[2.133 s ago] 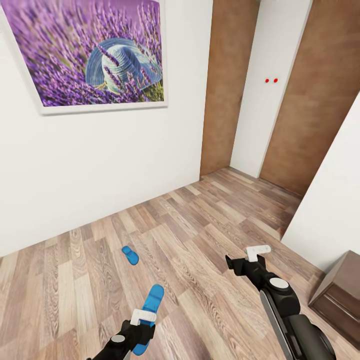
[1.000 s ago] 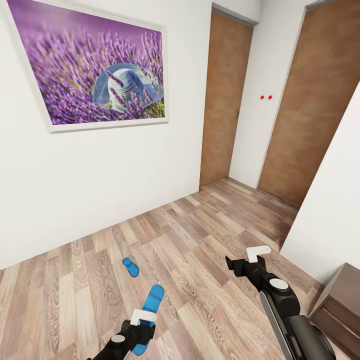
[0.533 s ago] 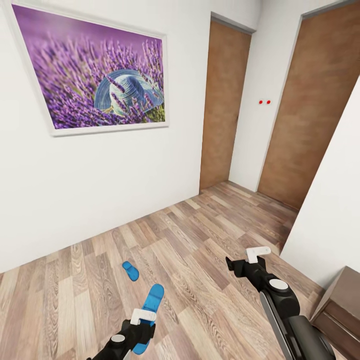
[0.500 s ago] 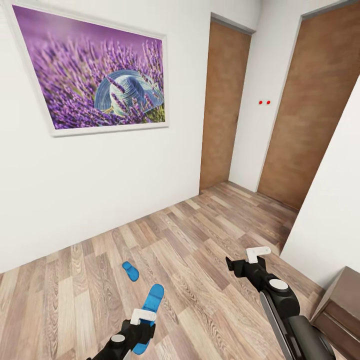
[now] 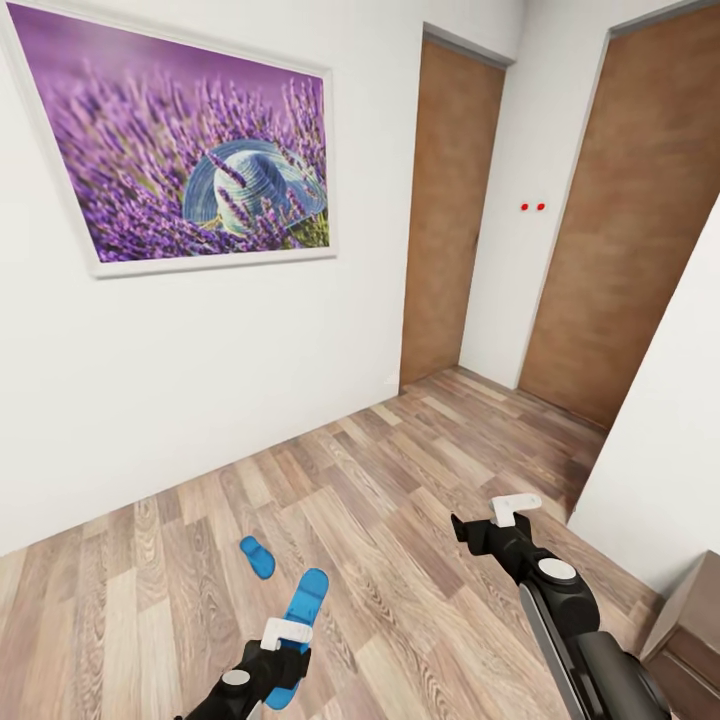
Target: In the bedroom, move the book from the bed onto either nightstand, and place the two sandals side by side next to the bed.
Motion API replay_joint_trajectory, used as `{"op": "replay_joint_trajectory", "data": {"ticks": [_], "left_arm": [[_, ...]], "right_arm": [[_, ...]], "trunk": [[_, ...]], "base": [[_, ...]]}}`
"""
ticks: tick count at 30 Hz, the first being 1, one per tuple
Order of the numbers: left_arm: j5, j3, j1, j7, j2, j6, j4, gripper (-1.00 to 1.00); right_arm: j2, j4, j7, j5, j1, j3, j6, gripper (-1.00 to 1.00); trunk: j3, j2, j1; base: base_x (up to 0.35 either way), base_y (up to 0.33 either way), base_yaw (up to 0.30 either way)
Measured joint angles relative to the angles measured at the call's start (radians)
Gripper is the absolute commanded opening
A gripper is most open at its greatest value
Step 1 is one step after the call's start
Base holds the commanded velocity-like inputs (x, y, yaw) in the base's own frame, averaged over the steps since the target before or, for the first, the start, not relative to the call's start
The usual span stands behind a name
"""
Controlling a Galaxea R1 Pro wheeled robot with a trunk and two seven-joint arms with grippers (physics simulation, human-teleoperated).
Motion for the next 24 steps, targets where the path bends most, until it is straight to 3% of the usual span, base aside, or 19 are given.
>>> {"op": "replay_joint_trajectory", "data": {"ticks": [11, 24], "left_arm": [[-0.001, -0.001, 0.000, -0.001, 0.000, 0.003, 0.001, -1.00], [-0.002, -0.005, 0.001, 0.000, 0.000, 0.003, 0.001, -1.00]], "right_arm": [[0.000, 0.001, -0.002, 0.001, 0.000, 0.001, 0.000, 1.00], [0.003, 0.004, -0.004, 0.002, 0.000, 0.002, 0.000, 1.00]], "trunk": [[0.000, 0.000, 0.000], [0.000, 0.000, 0.000]], "base": [[0.333, -0.045, 0.198], [0.304, -0.133, 0.254]]}}
